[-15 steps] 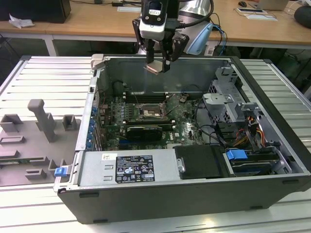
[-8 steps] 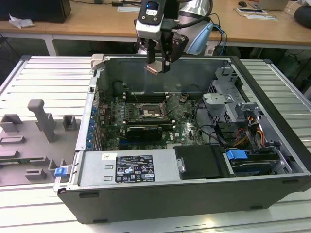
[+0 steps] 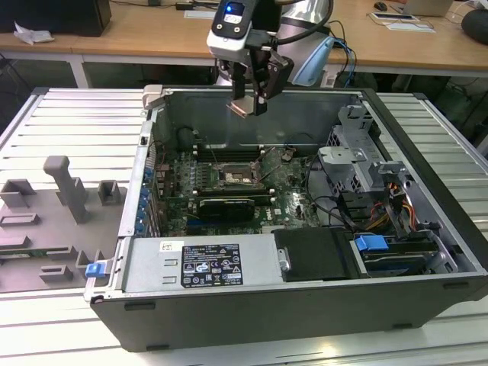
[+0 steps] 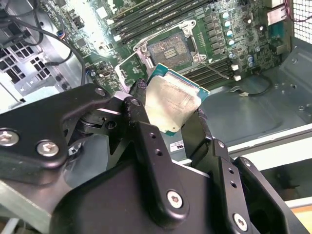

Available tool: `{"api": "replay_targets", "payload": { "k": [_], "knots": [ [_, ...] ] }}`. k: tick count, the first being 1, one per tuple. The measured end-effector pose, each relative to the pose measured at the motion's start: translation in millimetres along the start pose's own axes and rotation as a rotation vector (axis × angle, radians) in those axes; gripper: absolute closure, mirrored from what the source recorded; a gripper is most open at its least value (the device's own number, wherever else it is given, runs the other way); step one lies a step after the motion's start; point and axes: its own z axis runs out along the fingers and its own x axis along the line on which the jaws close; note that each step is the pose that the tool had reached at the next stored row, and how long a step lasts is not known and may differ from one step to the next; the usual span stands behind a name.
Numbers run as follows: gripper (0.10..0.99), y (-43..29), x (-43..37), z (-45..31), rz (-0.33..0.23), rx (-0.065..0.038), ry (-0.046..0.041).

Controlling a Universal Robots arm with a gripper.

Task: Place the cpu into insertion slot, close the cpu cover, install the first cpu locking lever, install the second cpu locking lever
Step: 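Place the cpu into insertion slot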

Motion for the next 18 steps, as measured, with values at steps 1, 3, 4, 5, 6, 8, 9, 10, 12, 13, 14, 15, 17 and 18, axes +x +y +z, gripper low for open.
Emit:
{"api": "replay_targets", "payload": {
  "k": [1, 3, 4, 5, 6, 8, 9, 10, 12, 13, 14, 15, 17, 18],
  "knots": [
    [0.553, 0.0, 0.0, 0.1, 0.010, 0.000, -0.0009],
    [0.553, 0.0, 0.0, 0.2, 0.026, 0.000, -0.0023],
    [0.553, 0.0, 0.0, 0.2, 0.038, -0.001, -0.0034],
    [0.553, 0.0, 0.0, 0.2, 0.049, -0.001, -0.0044],
    [0.553, 0.0, 0.0, 0.3, 0.055, -0.001, -0.0049],
    [0.553, 0.0, 0.0, 0.3, 0.072, -0.001, -0.0064],
    [0.553, 0.0, 0.0, 0.3, 0.078, -0.002, -0.0070],
    [0.553, 0.0, 0.0, 0.4, 0.085, -0.002, -0.0077],
    [0.553, 0.0, 0.0, 0.4, 0.100, -0.002, -0.0090],
    [0.553, 0.0, 0.0, 0.4, 0.107, -0.002, -0.0096],
    [0.553, 0.0, 0.0, 0.4, 0.116, -0.002, -0.0104],
    [0.553, 0.0, 0.0, 0.5, 0.122, -0.002, -0.0110],
    [0.553, -0.1, 0.0, 0.5, 0.135, -0.003, -0.0121],
    [0.553, 0.0, 0.0, 0.5, 0.144, -0.003, -0.0129]
  ]
}}
